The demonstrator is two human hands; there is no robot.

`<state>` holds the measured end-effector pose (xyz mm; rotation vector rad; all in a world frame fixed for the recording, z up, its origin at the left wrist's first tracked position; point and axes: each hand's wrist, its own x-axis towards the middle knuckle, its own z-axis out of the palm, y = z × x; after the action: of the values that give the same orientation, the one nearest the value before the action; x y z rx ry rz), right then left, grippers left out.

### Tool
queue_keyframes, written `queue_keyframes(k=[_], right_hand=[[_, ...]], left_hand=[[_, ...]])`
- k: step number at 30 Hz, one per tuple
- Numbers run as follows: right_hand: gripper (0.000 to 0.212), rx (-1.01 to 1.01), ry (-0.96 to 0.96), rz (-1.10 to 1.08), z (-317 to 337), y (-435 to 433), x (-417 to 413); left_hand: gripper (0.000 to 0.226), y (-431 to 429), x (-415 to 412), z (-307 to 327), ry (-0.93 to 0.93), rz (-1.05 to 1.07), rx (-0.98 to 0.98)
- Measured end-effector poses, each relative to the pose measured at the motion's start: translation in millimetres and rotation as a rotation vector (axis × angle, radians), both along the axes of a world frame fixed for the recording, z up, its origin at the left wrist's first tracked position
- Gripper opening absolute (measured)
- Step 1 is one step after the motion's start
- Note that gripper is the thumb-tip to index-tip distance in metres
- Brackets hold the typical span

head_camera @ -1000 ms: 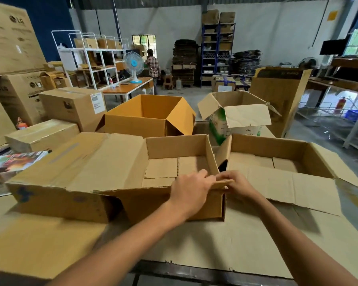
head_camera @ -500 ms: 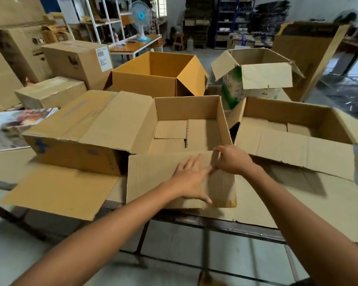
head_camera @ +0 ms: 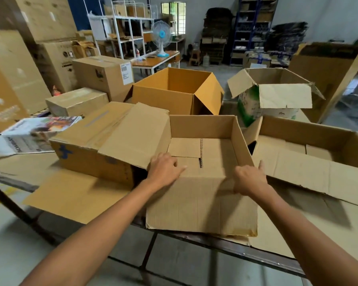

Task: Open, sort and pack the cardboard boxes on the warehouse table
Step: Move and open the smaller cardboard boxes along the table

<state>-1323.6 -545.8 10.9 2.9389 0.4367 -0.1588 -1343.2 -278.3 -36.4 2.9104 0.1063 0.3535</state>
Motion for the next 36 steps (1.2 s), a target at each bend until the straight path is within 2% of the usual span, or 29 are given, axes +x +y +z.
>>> queue_keyframes(k=[2, 4, 7, 10, 14, 18, 22, 25, 27, 32, 36], right_hand=[[0.047, 0.063, 0.099, 0.127, -2, 20, -4], [0.053, 0.167, 0.15, 0.175, -12, 44, -7], [0.04, 0.215, 0.066, 0.206, -23, 70, -10], [0.032, 0.318, -0.032, 0.163, -26, 68, -9], [0.023, 0.44, -0.233, 0.126, -21, 50, 2], [0.023, 0.617, -0.336, 0.141, -8, 39, 5], [0.028, 0.808, -0.352, 0.095, -3, 30, 6], [0.03, 0.89, -0.334, 0.034, -6, 24, 7], [0.032, 0.909, -0.296, -0.011, -10, 20, 7], [0.03, 0.892, -0.254, -0.043, -20, 18, 4], [0.029, 0.928, -0.283, -0.053, -26, 18, 4]], left_hand=[[0.039, 18, 7, 4, -0.05, 0.176, 0.042], [0.042, 32, 13, 8, 0.006, 0.326, 0.071], [0.054, 46, 18, 9, 0.138, 0.479, -0.015], [0.057, 58, 16, 11, 0.207, 0.527, -0.106], [0.05, 59, 16, 30, 0.088, 0.452, -0.122], [0.038, 48, 23, 67, -0.022, 0.413, -0.284], [0.033, 36, 26, 98, -0.09, 0.322, -0.546], [0.028, 25, 29, 105, -0.122, 0.226, -0.673], [0.029, 19, 31, 98, -0.116, 0.176, -0.733], [0.055, 13, 25, 67, -0.175, 0.118, -0.817], [0.044, 9, 21, 66, -0.221, 0.115, -0.916]])
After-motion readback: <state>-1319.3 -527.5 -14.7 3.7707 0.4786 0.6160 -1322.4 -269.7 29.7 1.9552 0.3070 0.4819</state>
